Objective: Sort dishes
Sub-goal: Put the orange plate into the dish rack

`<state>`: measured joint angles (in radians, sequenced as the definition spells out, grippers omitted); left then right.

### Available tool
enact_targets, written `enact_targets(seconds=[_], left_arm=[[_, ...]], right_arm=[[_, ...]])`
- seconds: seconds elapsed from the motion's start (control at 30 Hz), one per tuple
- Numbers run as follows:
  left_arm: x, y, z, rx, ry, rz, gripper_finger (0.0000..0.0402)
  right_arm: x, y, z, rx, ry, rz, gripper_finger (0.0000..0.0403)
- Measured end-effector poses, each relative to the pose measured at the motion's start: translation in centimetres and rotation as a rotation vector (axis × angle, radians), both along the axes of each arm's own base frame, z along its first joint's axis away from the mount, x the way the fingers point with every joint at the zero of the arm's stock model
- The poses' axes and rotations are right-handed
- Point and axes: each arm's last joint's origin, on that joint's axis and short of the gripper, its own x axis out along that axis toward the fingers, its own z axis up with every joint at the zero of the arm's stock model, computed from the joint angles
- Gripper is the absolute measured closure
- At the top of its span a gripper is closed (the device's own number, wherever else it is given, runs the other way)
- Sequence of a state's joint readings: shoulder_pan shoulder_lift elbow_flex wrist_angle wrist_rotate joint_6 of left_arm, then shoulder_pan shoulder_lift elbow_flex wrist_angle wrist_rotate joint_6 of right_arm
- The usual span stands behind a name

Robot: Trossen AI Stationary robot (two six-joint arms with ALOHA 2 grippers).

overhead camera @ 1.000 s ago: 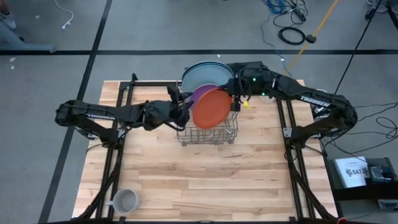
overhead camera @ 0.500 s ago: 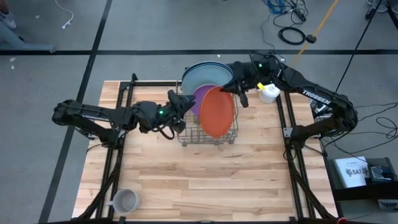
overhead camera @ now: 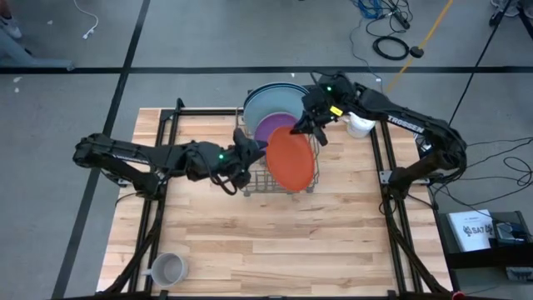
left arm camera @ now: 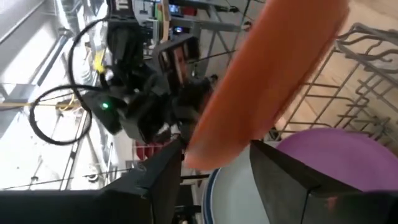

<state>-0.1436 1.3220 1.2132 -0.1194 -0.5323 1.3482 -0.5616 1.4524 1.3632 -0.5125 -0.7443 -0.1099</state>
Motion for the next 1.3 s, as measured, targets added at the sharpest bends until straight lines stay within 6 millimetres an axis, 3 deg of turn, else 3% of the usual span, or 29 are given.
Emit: enact_targets(seconds=[0.37,0.7,1.07,1.3], left_arm=[[0.1,0.2,0.0,-0.023,0.000,-0.063,0.0210],[1.9,0.2,-1.7,-0.020,0.049,-0.078,0.0212],[2.4,0.1,-2.2,-0.036,0.042,-0.083,0.0330],[2.5,0.0,-2.2,-0.096,0.023,-0.086,0.0360]], right_arm=[[0.9,-0.2,-0.9,0.074,0.016,0.030,0.0402],[1.2,0.5,-1.2,0.091,0.051,0.023,0.0402],[1.2,0.7,-1.1,0.095,0.056,0.018,0.0399],[1.2,0.7,-0.9,0.096,0.046,0.017,0.0398]])
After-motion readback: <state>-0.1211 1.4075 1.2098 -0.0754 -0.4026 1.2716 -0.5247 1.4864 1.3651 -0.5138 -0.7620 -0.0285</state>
